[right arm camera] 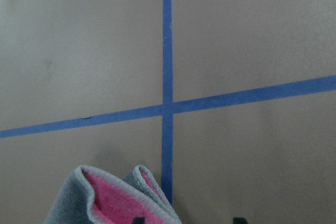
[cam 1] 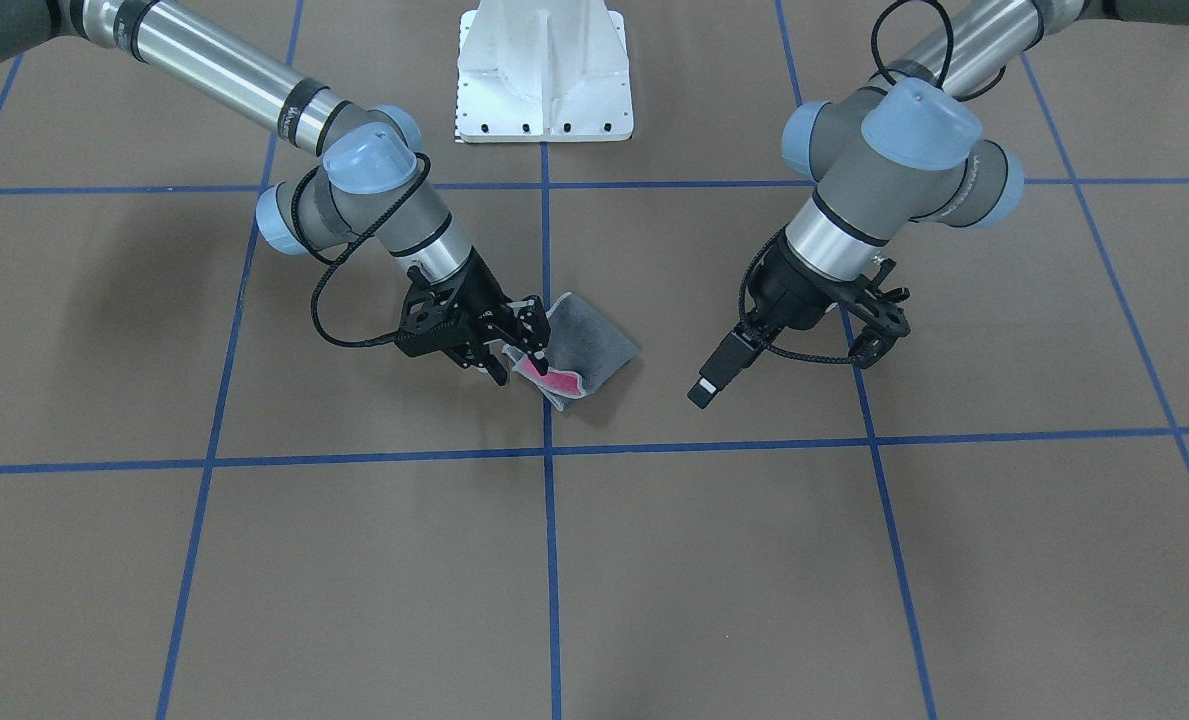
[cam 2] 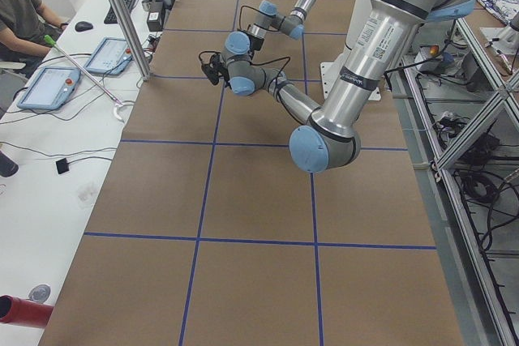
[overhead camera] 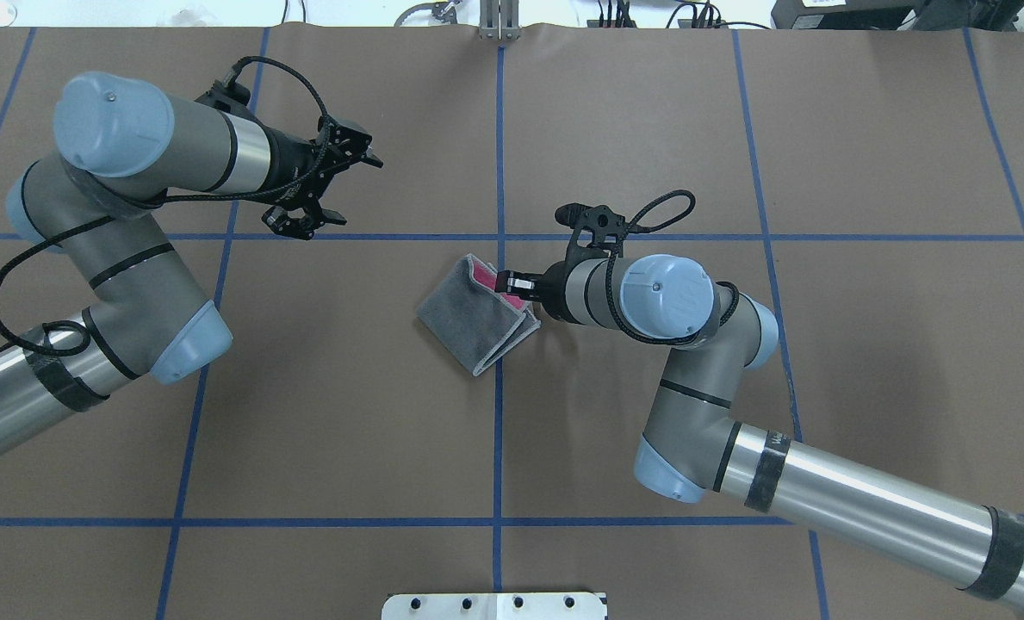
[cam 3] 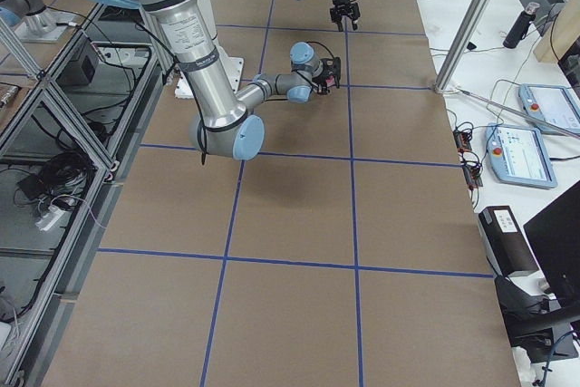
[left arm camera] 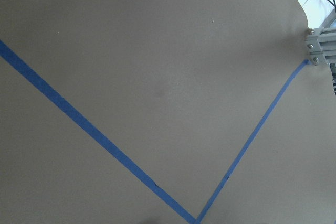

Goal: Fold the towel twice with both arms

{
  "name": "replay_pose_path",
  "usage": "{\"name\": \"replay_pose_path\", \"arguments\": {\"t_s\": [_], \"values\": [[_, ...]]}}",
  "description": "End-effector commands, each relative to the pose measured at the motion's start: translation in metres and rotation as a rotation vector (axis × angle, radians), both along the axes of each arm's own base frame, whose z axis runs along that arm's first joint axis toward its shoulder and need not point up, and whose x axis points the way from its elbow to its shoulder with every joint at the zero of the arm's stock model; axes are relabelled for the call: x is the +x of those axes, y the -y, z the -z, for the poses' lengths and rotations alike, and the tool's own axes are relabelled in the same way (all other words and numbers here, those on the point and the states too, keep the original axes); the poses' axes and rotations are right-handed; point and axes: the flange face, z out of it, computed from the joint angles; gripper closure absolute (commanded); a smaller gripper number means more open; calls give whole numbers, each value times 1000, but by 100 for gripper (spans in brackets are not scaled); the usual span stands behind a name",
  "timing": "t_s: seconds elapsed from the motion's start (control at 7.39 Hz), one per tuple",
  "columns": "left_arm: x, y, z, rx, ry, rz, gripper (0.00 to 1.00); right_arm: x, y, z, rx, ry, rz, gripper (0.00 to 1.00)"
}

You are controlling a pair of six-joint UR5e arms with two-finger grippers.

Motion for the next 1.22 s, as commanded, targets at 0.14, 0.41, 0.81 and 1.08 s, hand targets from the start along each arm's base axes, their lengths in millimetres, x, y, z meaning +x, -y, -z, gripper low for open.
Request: {"name": "replay_pose_path", "arguments": {"t_s": [0.14, 0.41, 0.81, 1.08], "values": [[0, 0, 0, 0, 0, 0, 10, -2, -3, -1, -6, 1, 2, 54], [0, 0, -1, -1, 2, 1, 10, -2, -4, -1, -46, 19, -10, 81], [0, 1, 2, 0, -1, 3, 10, 1, -6, 6, -42, 34, -10, 90], [-1, 1, 2, -1, -3, 4, 10, 24, -17, 10, -34, 62, -11, 97]]}}
